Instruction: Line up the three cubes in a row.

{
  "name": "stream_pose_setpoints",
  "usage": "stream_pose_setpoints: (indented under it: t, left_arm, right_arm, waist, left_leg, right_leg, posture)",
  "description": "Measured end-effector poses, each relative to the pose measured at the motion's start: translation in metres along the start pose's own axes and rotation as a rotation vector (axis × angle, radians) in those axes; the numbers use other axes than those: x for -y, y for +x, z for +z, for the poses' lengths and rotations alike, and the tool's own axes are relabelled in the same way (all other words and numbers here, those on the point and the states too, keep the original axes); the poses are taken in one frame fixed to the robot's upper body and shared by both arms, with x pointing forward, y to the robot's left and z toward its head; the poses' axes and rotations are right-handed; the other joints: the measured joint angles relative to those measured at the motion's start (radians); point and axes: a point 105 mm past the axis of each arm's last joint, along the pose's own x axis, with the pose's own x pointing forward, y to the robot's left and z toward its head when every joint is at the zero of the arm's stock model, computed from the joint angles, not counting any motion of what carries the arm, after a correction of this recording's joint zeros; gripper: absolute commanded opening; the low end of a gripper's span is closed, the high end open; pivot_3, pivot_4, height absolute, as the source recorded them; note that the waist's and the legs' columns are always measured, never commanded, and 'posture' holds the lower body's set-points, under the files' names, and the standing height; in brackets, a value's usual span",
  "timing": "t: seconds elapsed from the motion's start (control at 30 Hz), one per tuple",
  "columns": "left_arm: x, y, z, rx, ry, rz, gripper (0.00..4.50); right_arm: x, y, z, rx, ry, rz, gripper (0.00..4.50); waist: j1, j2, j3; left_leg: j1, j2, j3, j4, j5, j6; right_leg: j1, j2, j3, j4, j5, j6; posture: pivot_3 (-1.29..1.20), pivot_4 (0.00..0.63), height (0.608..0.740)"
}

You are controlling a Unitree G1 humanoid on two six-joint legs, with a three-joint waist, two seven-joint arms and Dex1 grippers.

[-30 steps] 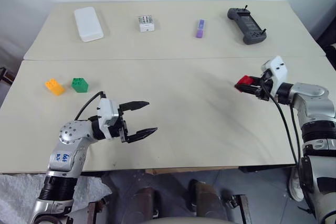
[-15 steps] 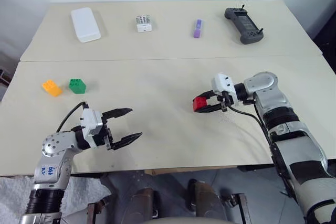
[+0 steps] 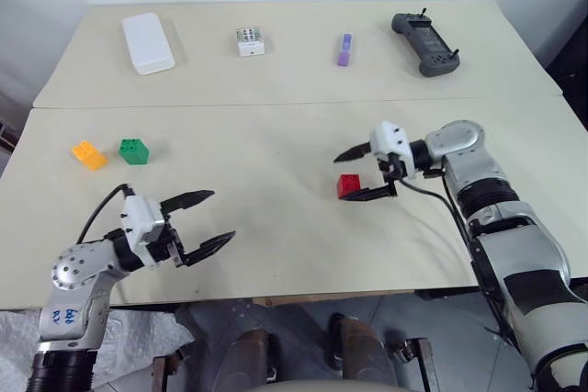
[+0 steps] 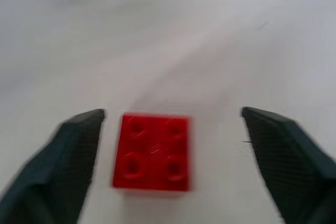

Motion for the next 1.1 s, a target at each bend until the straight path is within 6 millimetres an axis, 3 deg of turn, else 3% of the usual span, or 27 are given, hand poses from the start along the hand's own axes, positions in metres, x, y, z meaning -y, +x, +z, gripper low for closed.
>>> stream_pose_setpoints:
  t: [0.13,0.23,0.37,0.5,0.6,0.7,0.8,0.93,1.03,1.1]
  left_arm:
    - [-0.016,-0.034,-0.007,0.007,-0.013,0.257,4.5]
    - [-0.027,-0.065,-0.01,0.02,-0.009,0.485,4.5]
    - [-0.033,-0.125,-0.025,-0.002,-0.039,0.837,4.5]
    - [-0.026,-0.145,-0.033,-0.019,-0.067,0.957,4.5]
    - [-0.025,-0.152,-0.034,-0.004,-0.088,1.016,4.5]
    - [-0.028,-0.143,-0.033,0.041,-0.123,1.042,4.5]
    - [-0.041,-0.119,-0.027,0.106,-0.193,1.033,4.5]
    - [-0.082,-0.065,-0.01,0.112,-0.206,1.007,4.5]
    - [-0.104,-0.044,0.005,0.118,-0.154,1.038,4.5]
    - [-0.11,-0.028,0.0,0.101,-0.157,1.023,4.5]
  right_arm:
    - [-0.001,-0.03,0.021,0.16,-0.052,-0.115,4.43]
    - [-0.028,-0.037,0.013,0.256,0.002,-0.137,4.43]
    - [-0.068,-0.044,-0.003,0.359,0.17,-0.197,4.43]
    - [-0.078,-0.063,-0.008,0.367,0.215,-0.325,4.43]
    - [-0.088,-0.065,-0.01,0.359,0.223,-0.37,4.43]
    - [-0.088,-0.062,-0.009,0.37,0.235,-0.4,4.43]
    - [-0.085,-0.062,-0.002,0.38,0.218,-0.409,4.43]
    - [-0.082,-0.062,0.002,0.388,0.212,-0.408,4.43]
    - [-0.082,-0.06,0.004,0.388,0.21,-0.399,4.43]
    - [-0.083,-0.06,0.004,0.386,0.221,-0.403,4.43]
  waist:
    - [0.005,0.0,0.0]
    - [0.01,-0.001,0.0]
    - [0.022,-0.001,0.0]
    - [0.033,-0.003,0.0]
    - [0.038,-0.004,0.0]
    - [0.034,-0.004,0.0]
    - [0.039,-0.004,0.0]
    - [0.057,-0.004,-0.001]
    - [0.053,-0.004,-0.001]
    - [0.048,-0.004,-0.001]
  left_leg:
    - [0.0,0.0,-0.004,0.0,-0.001,-0.001]
    - [0.0,0.0,-0.004,0.0,-0.002,-0.002]
    - [0.0,0.0,-0.001,-0.001,-0.003,-0.001]
    - [0.001,0.001,0.002,0.0,-0.005,-0.005]
    - [0.003,0.002,0.002,0.0,-0.007,-0.008]
    - [0.002,0.003,0.003,0.0,-0.007,-0.008]
    - [0.002,0.003,0.002,0.0,-0.007,-0.007]
    - [0.003,0.001,0.002,0.002,-0.003,-0.001]
    - [0.003,0.0,0.003,0.001,-0.003,-0.001]
    - [0.003,0.0,0.005,-0.001,-0.003,0.0]
  right_leg:
    - [0.001,0.0,-0.004,0.0,0.0,-0.001]
    - [0.002,0.0,-0.005,-0.001,0.0,-0.001]
    - [0.002,-0.001,-0.004,-0.003,0.0,-0.001]
    - [0.003,-0.002,-0.003,-0.004,0.0,0.001]
    - [0.003,-0.002,-0.002,-0.004,0.0,0.0]
    - [0.003,-0.002,-0.001,-0.004,0.0,0.0]
    - [0.003,-0.001,-0.001,-0.003,0.0,0.0]
    - [0.003,0.0,-0.002,0.0,0.0,0.0]
    - [0.002,0.0,0.0,0.0,0.0,0.0]
    - [0.001,0.0,-0.001,0.0,0.0,0.0]
  posture:
    - [0.0,0.15,0.74]
    - [0.0,0.15,0.74]
    - [0.0,0.15,0.74]
    - [0.0,0.15,0.74]
    - [0.0,0.15,0.74]
    - [0.0,0.15,0.74]
    - [0.0,0.15,0.74]
    - [0.0,0.15,0.74]
    - [0.0,0.15,0.74]
    - [0.0,0.15,0.74]
